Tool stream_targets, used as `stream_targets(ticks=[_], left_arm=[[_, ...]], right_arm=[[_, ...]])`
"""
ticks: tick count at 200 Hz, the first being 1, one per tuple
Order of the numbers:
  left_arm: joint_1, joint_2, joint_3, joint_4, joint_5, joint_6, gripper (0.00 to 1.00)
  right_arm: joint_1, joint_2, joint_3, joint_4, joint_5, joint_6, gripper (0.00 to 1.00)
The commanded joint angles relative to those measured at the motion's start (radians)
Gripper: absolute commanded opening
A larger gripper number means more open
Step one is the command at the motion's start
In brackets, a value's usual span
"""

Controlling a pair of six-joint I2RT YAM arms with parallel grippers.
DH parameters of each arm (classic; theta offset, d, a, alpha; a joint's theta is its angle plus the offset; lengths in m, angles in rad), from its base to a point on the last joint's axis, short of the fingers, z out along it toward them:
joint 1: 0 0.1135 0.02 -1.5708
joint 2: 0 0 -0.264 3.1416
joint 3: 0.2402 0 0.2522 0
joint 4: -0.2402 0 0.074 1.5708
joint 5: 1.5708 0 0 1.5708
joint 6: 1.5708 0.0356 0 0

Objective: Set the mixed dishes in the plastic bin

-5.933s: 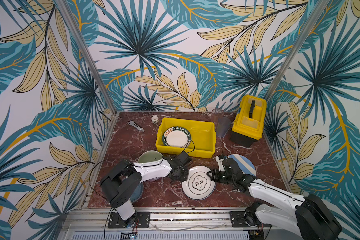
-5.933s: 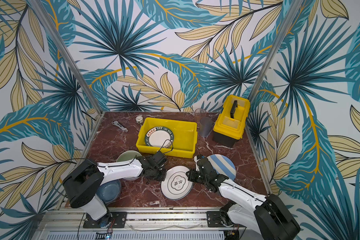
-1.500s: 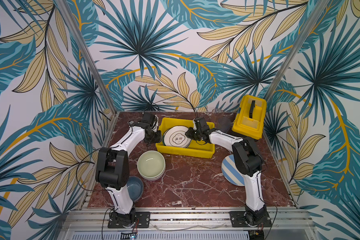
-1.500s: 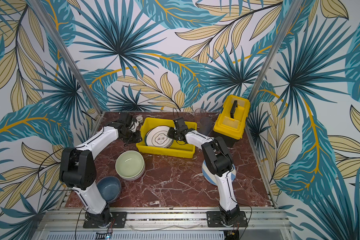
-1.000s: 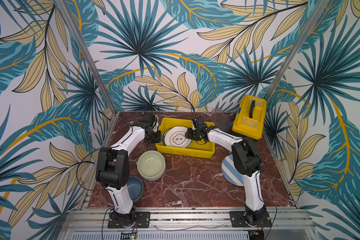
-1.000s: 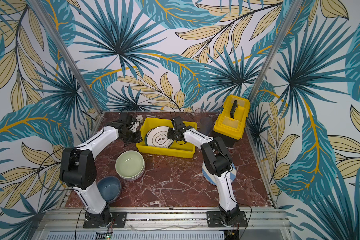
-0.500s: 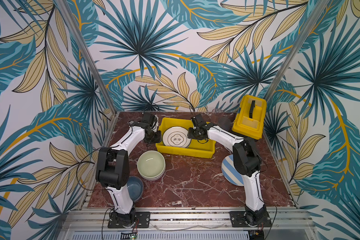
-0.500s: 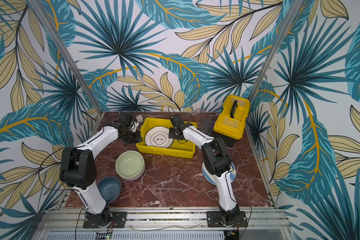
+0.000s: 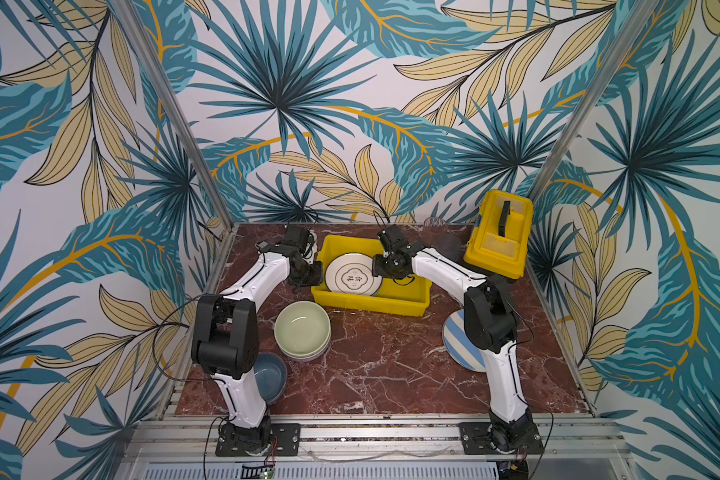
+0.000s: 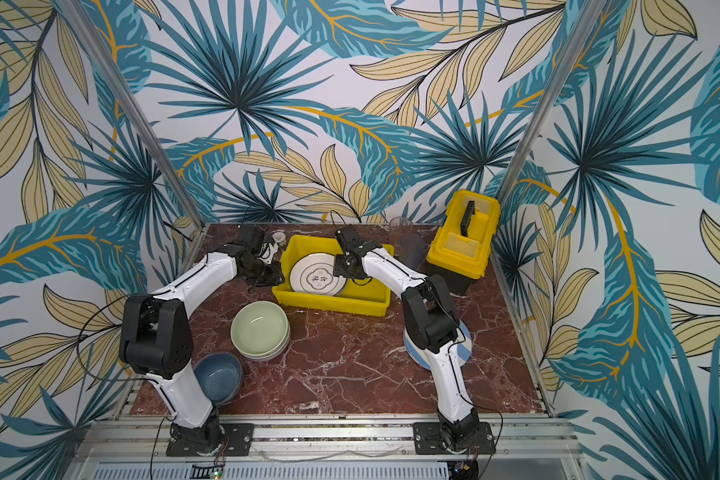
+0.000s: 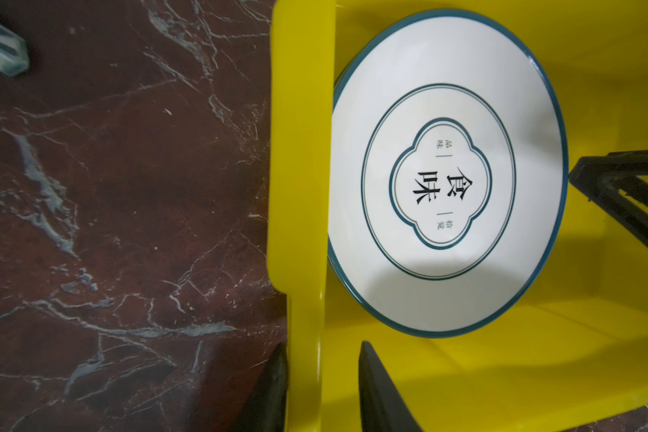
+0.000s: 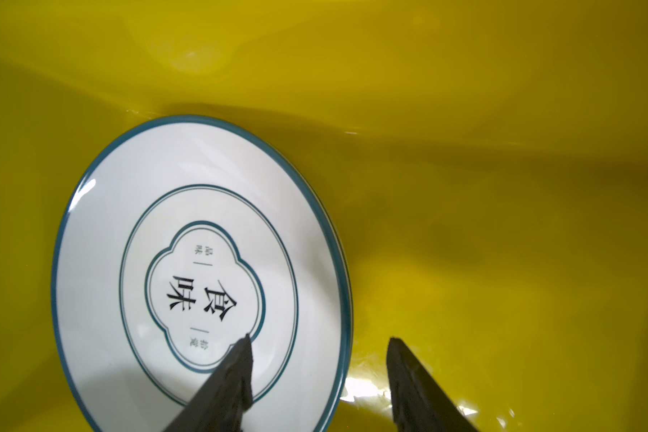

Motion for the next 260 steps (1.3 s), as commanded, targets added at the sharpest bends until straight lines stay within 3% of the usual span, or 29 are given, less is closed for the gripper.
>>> stream_targets(ticks=[1, 119, 172, 199, 230, 260], left_arm=[[0.002, 0.017, 0.038, 0.007, 0.025, 0.011, 0.33], [0.002, 0.007, 0.033, 0.007, 0.033, 0.004, 0.32], [0.002, -0.002, 0.031, 0.007, 0.030, 0.001, 0.32], [0.002, -0.021, 0.027, 0.007, 0.002, -0.006, 0.33], [0.005, -0.054, 0.031, 0.006, -0.023, -0.016, 0.42], [0.014, -0.103, 0.046, -0.004, -0.049, -0.014, 0.55]], right_arm=[[0.009, 0.045, 0.016, -0.061, -0.012, 0.009, 0.60], [0.032, 0.071, 0.017, 0.015, -0.141, 0.052, 0.62], [0.037, 0.080, 0.029, 0.025, -0.156, 0.056, 0.62], [0.037, 0.052, 0.027, -0.023, -0.085, 0.037, 0.62], [0.031, -0.048, -0.018, -0.081, 0.030, 0.005, 0.67], [0.019, -0.173, -0.067, -0.124, 0.057, -0.021, 0.68]])
